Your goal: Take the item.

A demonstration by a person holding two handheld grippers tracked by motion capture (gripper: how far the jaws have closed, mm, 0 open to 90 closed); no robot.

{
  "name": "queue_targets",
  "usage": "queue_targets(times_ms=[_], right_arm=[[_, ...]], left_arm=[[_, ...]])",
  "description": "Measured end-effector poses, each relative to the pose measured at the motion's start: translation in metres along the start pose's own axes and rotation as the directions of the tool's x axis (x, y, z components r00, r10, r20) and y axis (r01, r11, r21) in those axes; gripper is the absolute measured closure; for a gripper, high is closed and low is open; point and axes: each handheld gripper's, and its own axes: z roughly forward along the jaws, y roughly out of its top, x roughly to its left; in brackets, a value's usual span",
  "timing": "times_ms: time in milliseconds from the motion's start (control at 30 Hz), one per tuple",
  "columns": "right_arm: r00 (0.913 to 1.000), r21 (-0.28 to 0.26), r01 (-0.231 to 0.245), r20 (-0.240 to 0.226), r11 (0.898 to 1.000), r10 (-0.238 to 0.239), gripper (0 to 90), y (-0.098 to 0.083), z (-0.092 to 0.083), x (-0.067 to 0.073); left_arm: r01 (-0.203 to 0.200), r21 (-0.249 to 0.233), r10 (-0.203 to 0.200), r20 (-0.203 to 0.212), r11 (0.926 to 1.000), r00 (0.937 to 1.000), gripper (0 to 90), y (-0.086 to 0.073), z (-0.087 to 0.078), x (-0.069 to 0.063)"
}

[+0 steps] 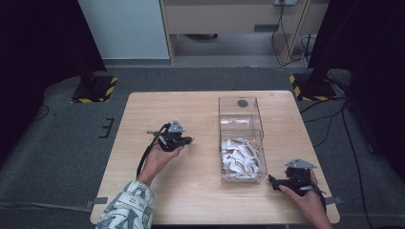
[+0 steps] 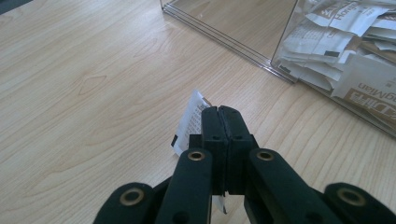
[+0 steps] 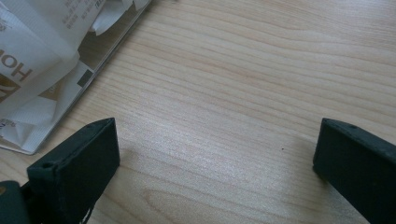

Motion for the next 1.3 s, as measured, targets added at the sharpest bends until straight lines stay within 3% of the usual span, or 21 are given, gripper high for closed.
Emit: queue_targets(times_ms=[233, 733, 1200, 1300], right_arm=[[1.0, 0.0, -0.001, -0.001, 1.0, 0.001, 0.8, 0.0, 0.0, 0.0], [1.0, 0.0, -0.001, -0.001, 1.0, 0.001, 0.8, 0.0, 0.0, 0.0], [1.0, 0.0, -0.001, -0.001, 1.0, 0.001, 0.8, 0.0, 0.0, 0.0], [1.0, 0.0, 0.0, 0.0, 1.0, 0.0, 0.8, 0.0, 0.0, 0.0]], left_arm=[[0.019, -0.032, -0.02, -0.011, 0.9993, 0.9997, 89.3, 0.001, 0.0, 0.006], [0.042, -0.008, -0.043, -0.059, 0.9991, 0.9974, 89.0, -0.008, 0.011, 0.022], [0.046, 0.016, -0.045, -0.064, 0.9988, 0.9969, 86.0, -0.015, 0.025, 0.018], [0.064, 0.004, -0.063, -0.058, 0.998, 0.9963, 84.8, -0.017, 0.025, 0.02]])
